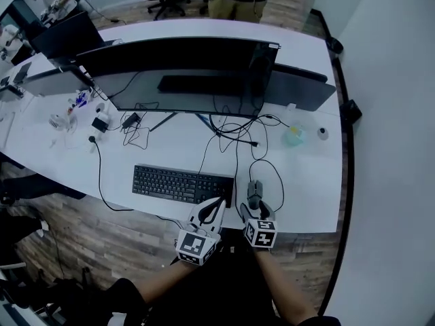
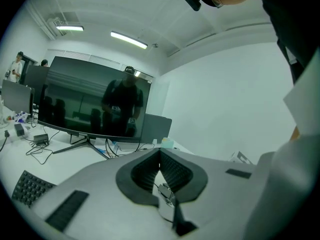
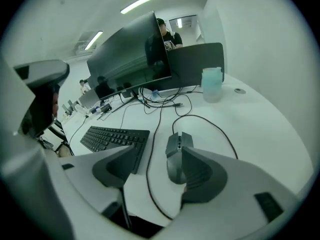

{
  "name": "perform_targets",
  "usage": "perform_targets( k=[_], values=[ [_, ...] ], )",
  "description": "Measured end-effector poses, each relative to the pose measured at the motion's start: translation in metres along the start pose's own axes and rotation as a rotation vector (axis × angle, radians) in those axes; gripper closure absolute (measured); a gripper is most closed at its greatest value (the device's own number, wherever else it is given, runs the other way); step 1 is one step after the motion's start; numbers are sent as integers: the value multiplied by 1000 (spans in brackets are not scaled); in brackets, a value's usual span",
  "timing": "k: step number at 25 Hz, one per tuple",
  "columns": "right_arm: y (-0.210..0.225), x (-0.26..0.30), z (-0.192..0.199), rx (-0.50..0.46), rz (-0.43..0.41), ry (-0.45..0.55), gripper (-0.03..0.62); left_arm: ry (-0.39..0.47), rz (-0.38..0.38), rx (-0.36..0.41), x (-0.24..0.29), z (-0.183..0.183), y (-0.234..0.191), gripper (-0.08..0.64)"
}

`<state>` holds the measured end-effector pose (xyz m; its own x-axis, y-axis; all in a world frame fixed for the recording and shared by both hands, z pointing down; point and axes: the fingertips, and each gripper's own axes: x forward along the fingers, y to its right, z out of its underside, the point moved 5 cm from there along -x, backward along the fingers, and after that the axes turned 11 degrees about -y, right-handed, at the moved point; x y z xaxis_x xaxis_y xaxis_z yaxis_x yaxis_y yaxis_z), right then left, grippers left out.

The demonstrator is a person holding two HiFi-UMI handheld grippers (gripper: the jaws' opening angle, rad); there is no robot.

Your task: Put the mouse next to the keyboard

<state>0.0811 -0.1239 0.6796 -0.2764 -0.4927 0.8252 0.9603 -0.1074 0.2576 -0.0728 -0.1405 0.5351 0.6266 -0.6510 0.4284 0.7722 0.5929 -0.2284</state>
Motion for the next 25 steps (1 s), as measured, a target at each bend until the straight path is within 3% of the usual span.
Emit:
perform_targets(
  k=[5, 9, 13, 19, 25],
  values=[
    [-23, -57, -4, 24, -22, 106, 295, 42, 26, -11, -29, 1, 6, 557],
    [-38, -105, -9, 33, -19, 216, 403, 70, 46, -14, -47, 0, 11, 557],
    [-56, -148, -8, 14, -105, 305, 549, 92, 74, -16, -63, 1, 27, 557],
    [-74, -203, -3, -81, -163, 397, 569, 145, 101, 20, -91, -3, 67, 557],
    [-79, -250, 35, -110, -193, 490, 569, 177, 70, 37, -126, 12, 122, 557]
  ],
)
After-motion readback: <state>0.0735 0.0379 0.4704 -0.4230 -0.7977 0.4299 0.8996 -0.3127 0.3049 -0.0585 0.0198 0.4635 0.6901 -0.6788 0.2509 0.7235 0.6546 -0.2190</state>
